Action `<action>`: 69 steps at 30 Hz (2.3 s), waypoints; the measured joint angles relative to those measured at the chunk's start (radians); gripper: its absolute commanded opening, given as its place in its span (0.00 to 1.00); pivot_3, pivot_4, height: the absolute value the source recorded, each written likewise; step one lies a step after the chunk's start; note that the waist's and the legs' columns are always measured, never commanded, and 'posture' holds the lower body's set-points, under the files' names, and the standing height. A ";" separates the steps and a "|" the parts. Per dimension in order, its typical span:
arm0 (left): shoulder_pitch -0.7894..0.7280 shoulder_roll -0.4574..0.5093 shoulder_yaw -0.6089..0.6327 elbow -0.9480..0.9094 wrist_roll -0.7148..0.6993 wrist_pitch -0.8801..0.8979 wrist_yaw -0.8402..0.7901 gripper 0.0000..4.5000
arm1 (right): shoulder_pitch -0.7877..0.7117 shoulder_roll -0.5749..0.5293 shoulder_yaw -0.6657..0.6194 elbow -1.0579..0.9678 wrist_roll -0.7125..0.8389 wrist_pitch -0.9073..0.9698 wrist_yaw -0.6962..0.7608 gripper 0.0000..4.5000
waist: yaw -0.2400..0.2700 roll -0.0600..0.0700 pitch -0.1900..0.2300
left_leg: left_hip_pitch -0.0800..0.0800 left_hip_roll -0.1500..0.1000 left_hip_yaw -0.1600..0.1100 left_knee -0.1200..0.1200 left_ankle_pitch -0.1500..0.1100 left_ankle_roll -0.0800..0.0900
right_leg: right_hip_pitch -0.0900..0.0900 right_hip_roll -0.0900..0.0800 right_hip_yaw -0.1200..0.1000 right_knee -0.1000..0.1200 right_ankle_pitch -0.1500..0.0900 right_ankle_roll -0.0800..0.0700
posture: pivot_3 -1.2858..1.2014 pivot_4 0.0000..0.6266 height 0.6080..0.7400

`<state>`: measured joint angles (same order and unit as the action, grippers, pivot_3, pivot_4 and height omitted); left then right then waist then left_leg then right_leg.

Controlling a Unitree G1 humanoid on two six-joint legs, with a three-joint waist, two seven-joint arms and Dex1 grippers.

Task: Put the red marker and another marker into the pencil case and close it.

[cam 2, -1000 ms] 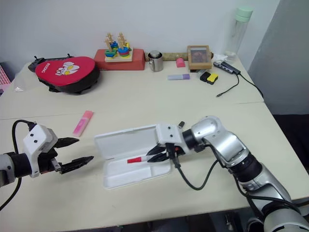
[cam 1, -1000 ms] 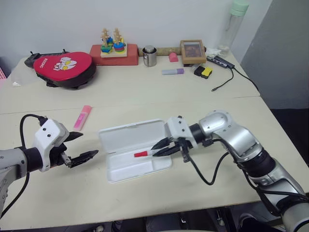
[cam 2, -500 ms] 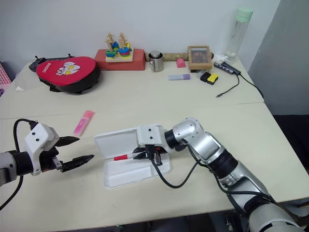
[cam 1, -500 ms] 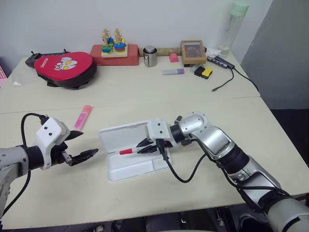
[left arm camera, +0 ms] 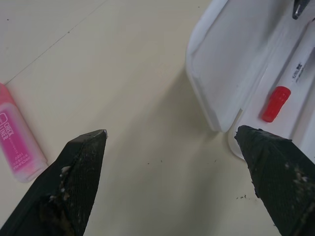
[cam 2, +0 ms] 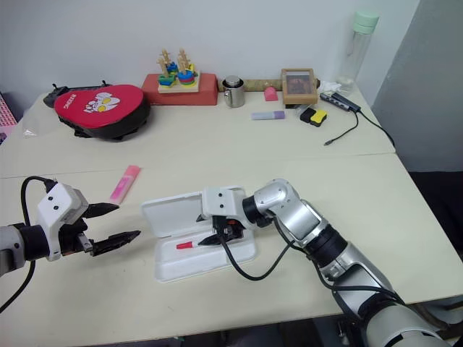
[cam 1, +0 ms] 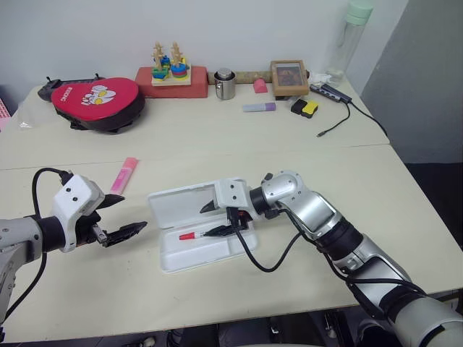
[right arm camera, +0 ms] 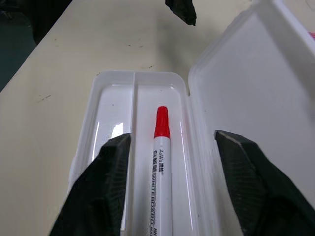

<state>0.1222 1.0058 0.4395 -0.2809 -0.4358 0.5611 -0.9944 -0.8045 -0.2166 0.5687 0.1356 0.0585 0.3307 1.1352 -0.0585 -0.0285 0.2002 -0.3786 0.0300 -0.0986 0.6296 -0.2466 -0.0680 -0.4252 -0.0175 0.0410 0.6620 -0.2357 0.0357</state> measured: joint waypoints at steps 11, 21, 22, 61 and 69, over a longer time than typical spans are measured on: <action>-0.010 0.000 0.004 0.024 0.004 0.000 0.007 1.00 | -0.034 -0.082 -0.098 -0.100 0.058 0.068 0.043 0.99 | 0.000 0.000 0.000 | 0.000 0.000 0.000 0.000 0.000 0.000 | 0.000 0.000 0.000 0.000 0.000 0.000 | 0.52 0.24 1.00; -0.145 -0.023 0.063 0.247 0.040 -0.002 0.152 1.00 | 0.012 -0.309 -0.186 -0.279 0.185 0.195 0.160 0.99 | -0.005 0.000 0.000 | 0.000 0.000 -0.001 0.000 0.000 0.000 | 0.000 0.000 -0.001 0.001 0.000 0.000 | 0.52 0.24 1.00; -0.161 -0.029 0.060 0.262 0.043 -0.002 0.162 1.00 | 0.012 -0.298 -0.205 -0.286 0.201 0.213 0.138 0.99 | -0.006 0.000 0.000 | 0.000 0.000 0.000 0.000 0.000 0.000 | 0.000 0.000 0.000 0.001 0.000 0.000 | 0.52 0.24 1.00; -0.634 -0.209 -0.225 0.829 0.179 -0.022 0.302 1.00 | 0.007 -0.201 -0.349 -0.230 0.276 0.354 -0.167 0.99 | 0.001 -0.001 0.000 | -0.001 -0.001 -0.002 0.001 0.000 0.000 | 0.000 0.000 -0.002 0.001 0.003 -0.004 | 0.52 0.24 1.00; -0.687 -0.210 -0.239 0.901 0.202 -0.022 0.310 0.75 | 0.011 -0.202 -0.349 -0.245 0.277 0.369 -0.180 1.00 | 0.001 -0.001 0.000 | -0.001 -0.001 -0.002 0.001 0.000 0.000 | 0.000 0.000 -0.002 0.002 0.003 -0.004 | 0.52 0.24 1.00</action>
<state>-0.5651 0.7960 0.2010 0.6202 -0.2341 0.5395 -0.6848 -0.7931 -0.4184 0.2197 -0.1097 0.3355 0.6994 0.9554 -0.0575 -0.0293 0.1997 -0.3799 0.0294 -0.1008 0.6301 -0.2464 -0.0679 -0.4255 -0.0176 0.0392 0.6635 -0.2330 0.0318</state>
